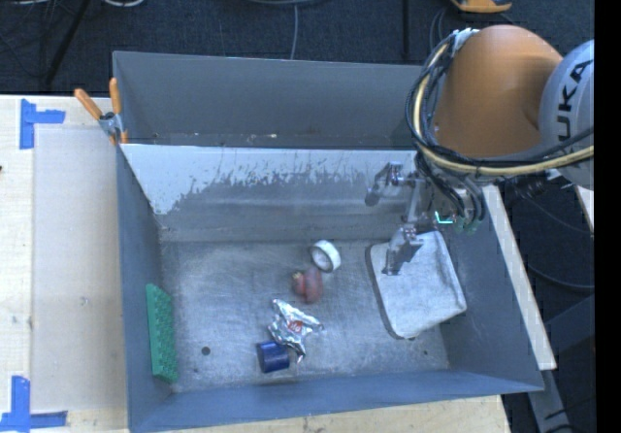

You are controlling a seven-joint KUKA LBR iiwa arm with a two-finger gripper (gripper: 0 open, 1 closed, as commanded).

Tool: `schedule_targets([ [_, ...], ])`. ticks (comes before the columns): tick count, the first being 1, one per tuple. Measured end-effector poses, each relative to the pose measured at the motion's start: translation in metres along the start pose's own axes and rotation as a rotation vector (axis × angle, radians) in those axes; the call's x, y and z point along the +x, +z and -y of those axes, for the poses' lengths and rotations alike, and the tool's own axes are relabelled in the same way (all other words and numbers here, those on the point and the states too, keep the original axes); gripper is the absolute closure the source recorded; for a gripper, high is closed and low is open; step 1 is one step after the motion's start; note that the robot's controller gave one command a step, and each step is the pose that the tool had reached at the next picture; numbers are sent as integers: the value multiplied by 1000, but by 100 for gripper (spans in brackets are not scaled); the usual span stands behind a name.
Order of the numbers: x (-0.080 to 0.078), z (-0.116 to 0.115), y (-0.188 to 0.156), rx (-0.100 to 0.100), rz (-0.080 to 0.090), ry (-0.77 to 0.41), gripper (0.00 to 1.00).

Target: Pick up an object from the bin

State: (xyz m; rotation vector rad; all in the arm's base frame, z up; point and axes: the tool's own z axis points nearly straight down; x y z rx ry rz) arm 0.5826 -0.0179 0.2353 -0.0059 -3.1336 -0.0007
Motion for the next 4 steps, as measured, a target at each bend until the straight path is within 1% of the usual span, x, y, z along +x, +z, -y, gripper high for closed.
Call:
schedule_targets([
  [1,-22,-75,165,1,10,-43,0],
  [2,-25,-75,159,-1,19,-43,100],
  [3,-33,-60,55,1,18,-86,100],
  [4,-26,-67,13,0,14,-72,100],
])
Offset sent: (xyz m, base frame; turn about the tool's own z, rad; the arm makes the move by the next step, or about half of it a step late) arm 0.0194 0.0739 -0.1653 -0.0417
